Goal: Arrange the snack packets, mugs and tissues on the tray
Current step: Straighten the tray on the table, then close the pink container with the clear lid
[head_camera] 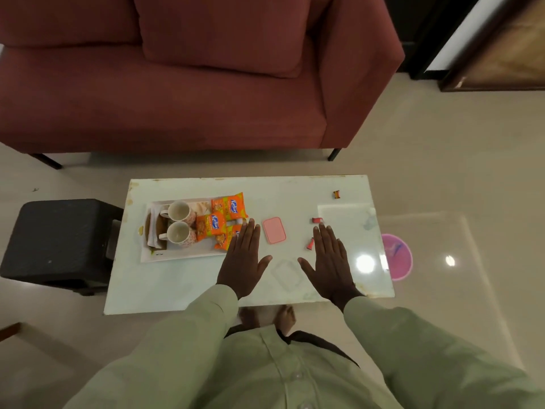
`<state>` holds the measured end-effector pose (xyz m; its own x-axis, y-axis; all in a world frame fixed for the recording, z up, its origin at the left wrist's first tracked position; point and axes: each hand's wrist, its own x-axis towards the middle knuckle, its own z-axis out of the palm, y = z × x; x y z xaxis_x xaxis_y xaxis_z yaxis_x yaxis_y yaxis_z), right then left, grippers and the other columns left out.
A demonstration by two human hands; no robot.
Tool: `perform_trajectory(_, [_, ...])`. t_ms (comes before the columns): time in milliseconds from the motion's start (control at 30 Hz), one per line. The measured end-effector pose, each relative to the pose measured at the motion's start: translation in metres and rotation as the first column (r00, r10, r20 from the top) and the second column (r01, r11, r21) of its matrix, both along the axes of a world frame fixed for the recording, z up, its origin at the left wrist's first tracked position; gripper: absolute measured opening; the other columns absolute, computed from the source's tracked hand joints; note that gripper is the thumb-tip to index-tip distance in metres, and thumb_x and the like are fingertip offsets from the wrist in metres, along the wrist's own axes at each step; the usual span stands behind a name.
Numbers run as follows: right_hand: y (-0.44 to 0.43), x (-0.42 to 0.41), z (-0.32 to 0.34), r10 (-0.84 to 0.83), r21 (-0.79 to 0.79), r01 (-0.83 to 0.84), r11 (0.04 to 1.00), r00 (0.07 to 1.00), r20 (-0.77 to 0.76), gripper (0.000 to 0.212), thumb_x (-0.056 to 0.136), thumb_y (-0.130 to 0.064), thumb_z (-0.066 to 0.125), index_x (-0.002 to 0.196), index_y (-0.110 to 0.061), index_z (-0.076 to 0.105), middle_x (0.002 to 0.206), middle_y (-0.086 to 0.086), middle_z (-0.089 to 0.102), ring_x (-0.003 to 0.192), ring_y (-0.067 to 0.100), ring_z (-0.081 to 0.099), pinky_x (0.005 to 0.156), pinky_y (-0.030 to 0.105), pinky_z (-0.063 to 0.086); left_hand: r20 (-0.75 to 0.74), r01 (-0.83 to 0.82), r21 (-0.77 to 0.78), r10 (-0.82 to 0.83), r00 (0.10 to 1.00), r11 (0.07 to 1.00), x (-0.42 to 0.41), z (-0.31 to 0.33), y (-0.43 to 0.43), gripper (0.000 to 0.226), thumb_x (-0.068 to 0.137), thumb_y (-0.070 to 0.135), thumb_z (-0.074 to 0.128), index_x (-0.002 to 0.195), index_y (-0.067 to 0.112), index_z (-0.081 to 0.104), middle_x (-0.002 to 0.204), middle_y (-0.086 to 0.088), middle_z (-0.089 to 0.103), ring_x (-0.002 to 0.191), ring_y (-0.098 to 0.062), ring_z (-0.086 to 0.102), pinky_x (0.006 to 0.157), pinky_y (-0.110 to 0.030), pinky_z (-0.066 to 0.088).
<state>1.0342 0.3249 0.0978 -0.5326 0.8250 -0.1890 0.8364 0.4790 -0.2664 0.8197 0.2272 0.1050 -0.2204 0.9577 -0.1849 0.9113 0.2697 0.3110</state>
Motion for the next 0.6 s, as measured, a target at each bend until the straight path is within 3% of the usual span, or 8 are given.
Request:
perform_trajectory(167, [0.006, 0.003, 0.000, -0.042, 0.005, 0.042, 0.999, 0.999, -0.019, 0.081, 0.097, -0.059, 0.035, 0.159, -0.014, 0.009, 0.167, 0.005, 0.007, 0.155, 0.023, 0.004, 0.122, 0.043, 0.013, 0.005, 0.027, -0.038, -0.026, 1.000, 0.999, 0.002, -0.001, 0.003, 0.075, 0.098, 0.053, 0.030, 0.155, 0.011, 0.005, 0.163, -0.007, -0.003, 0.151, -0.022, -0.004, 0.122, -0.042, 0.014])
perform_trajectory(300, [0.015, 0.005, -0.014, -0.106, -0.001, 0.106, 0.994, 0.994, -0.030, 0.079, 0.098, -0.057, 0.039, 0.158, -0.013, 0.012, 0.167, 0.005, 0.009, 0.154, 0.024, 0.008, 0.122, 0.046, 0.020, 0.035, -0.002, -0.057, 0.004, 0.999, 0.998, 0.004, -0.011, 0.001, 0.077, 0.096, 0.058, 0.028, 0.155, 0.014, 0.005, 0.164, -0.004, -0.004, 0.151, -0.022, -0.004, 0.122, -0.043, 0.014])
perform_trajectory(600, [0.052, 0.021, -0.083, -0.146, -0.051, 0.146, 0.988, 0.989, 0.004, 0.085, 0.095, -0.062, 0.043, 0.158, -0.016, 0.010, 0.167, 0.007, 0.010, 0.154, 0.026, 0.008, 0.122, 0.046, 0.021, 0.150, -0.017, -0.159, 0.042, 0.988, 0.987, 0.026, -0.078, 0.007, 0.088, 0.090, 0.068, 0.030, 0.155, 0.019, -0.002, 0.163, -0.001, -0.008, 0.150, -0.019, -0.008, 0.121, -0.047, 0.014])
